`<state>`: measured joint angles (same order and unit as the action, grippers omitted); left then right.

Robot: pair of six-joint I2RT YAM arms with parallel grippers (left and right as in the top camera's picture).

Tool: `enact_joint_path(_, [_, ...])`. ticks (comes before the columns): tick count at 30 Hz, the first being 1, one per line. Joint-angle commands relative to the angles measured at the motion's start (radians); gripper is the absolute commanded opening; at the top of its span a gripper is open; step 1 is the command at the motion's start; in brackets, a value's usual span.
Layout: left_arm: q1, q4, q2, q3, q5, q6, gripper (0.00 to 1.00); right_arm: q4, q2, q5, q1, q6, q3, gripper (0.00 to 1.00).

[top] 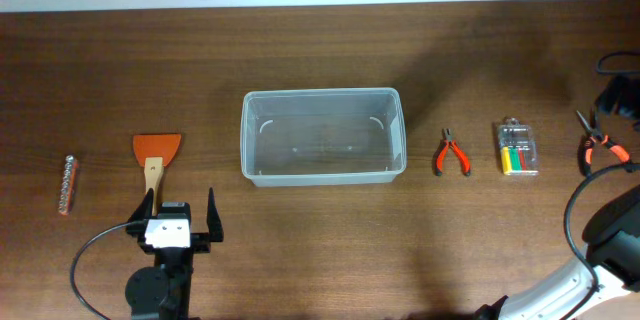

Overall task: Pack container
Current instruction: 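Move the right gripper right toward the orange-black needle-nose pliers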

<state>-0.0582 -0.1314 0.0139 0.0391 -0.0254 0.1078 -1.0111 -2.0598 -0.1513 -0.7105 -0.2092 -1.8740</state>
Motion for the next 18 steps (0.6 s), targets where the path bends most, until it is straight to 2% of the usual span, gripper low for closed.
enact_joint_path(1, [0.005, 0.0, -0.008, -0.006, 0.004, -0.01, 0.99, -0.011, -0.058, 0.062, 0.003, 0.09, -0.008, 0.99])
enact_joint_path(7, [0.005, 0.0, -0.008, -0.006, 0.004, -0.01, 0.99, -0.036, -0.102, 0.094, 0.004, 0.09, -0.008, 0.99])
enact_joint_path(12, [0.005, 0.0, -0.008, -0.006, 0.004, -0.01, 0.99, -0.032, -0.115, 0.102, 0.006, -0.019, -0.008, 0.99])
enact_joint_path(18, [0.005, 0.0, -0.008, -0.006, 0.004, -0.01, 0.99, -0.048, -0.156, 0.114, 0.005, -0.019, -0.008, 0.99])
